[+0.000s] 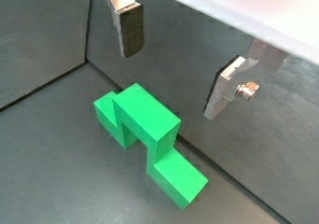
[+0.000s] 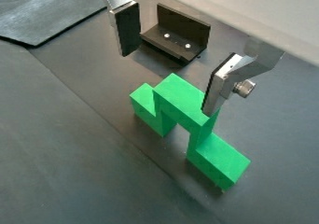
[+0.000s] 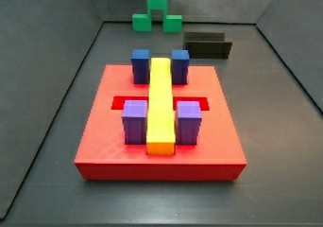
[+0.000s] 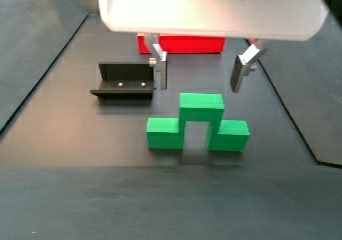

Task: Pick up the green object. Move up. Move to above the board. Insert the green object.
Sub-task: Pick up the green object.

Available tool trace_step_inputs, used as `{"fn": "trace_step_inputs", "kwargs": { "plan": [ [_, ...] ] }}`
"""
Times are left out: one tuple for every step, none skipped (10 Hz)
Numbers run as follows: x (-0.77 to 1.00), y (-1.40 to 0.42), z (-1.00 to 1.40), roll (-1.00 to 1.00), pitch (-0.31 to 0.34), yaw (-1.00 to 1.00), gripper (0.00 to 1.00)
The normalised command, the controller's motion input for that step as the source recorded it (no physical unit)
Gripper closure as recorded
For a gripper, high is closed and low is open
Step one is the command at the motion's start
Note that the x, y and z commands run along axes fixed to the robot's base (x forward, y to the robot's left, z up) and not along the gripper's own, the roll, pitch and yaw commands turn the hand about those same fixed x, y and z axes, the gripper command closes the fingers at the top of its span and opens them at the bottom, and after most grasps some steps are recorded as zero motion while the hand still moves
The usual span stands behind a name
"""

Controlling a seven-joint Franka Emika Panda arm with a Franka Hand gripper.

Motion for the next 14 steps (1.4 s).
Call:
{"fn": "trace_step_inputs", "kwargs": {
  "plan": [
    [0.0,-0.11,-0.25,-0.01,-0.004,0.14,0.0],
    [0.0,-0.17,-0.13,0.0,0.0,0.14,0.0],
    [0.04,-0.18,-0.09,-0.01,0.0,0.15,0.0],
    [0.16,-0.15,-0.06,0.0,-0.003,0.13,0.0],
    [0.21,-0.07,-0.05,-0.01,-0.013,0.1,0.0],
    [0.26,0.0,-0.04,0.0,-0.011,0.02,0.0],
    [0.36,0.0,-0.13,0.04,0.0,0.0,0.0],
    [0.13,0.0,-0.28,0.05,0.0,-0.15,0.0],
    [0.0,0.02,-0.35,-0.08,0.02,-0.17,0.0],
    [-0.05,0.0,-0.21,-0.13,0.027,-0.16,0.0],
    [-0.09,0.04,-0.07,-0.16,0.009,-0.16,0.0],
    [-0.15,0.08,0.0,-0.17,0.0,-0.18,0.0],
    [-0.19,0.01,0.0,-0.13,0.0,-0.14,0.0],
    [-0.07,0.0,-0.02,-0.13,0.0,-0.07,0.0]
  ]
}}
